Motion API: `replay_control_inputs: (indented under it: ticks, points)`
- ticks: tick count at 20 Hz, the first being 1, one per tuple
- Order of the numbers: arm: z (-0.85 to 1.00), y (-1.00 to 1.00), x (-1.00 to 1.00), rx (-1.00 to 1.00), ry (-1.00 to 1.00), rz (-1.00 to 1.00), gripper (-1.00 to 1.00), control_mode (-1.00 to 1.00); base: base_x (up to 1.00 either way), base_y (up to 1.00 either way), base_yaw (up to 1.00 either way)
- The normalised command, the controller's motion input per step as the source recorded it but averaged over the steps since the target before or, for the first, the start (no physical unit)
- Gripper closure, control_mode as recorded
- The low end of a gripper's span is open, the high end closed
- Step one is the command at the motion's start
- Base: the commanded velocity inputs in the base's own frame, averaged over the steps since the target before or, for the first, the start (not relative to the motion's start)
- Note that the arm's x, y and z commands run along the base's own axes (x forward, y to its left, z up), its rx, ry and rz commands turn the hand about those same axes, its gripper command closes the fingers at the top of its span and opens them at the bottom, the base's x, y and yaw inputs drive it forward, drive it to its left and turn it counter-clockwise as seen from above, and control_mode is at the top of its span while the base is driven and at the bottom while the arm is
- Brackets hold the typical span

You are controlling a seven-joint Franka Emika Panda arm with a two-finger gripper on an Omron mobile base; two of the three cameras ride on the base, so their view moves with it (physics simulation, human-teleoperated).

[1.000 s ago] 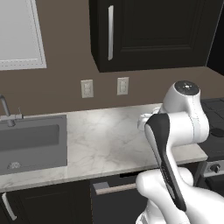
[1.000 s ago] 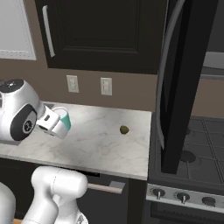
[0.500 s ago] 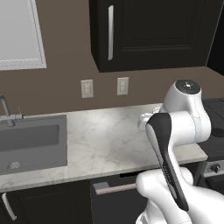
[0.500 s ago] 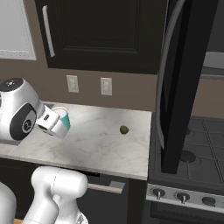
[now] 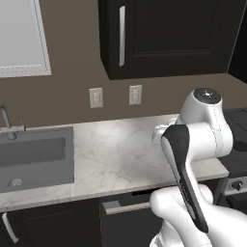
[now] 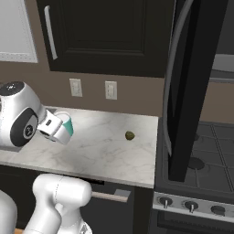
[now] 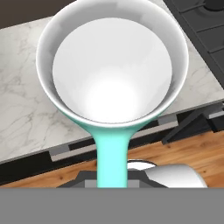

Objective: Pick the mug from the counter and place it inside the microwave. Then close the microwave.

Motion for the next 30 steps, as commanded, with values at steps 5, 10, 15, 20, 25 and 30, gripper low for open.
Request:
replay_control_inputs:
  ticks: [5,10,15,20,25,30]
  points:
    - [0.0,0.0,0.0,0.0,0.0,0.0,1.0,1.0,-0.25,0.02,-0.05]
    - [0.0,0.0,0.0,0.0,0.0,0.0,1.0,1.0,-0.37,0.34,-0.43]
    - [0.0,0.0,0.0,0.0,0.0,0.0,1.0,1.0,-0.48,0.45,-0.59]
    - [0.0,0.0,0.0,0.0,0.0,0.0,1.0,1.0,-0.73,0.4,-0.6]
    - [0.0,0.0,0.0,0.0,0.0,0.0,1.0,1.0,-0.78,0.07,-0.61]
    - [0.0,0.0,0.0,0.0,0.0,0.0,1.0,1.0,-0.54,-0.08,-0.67]
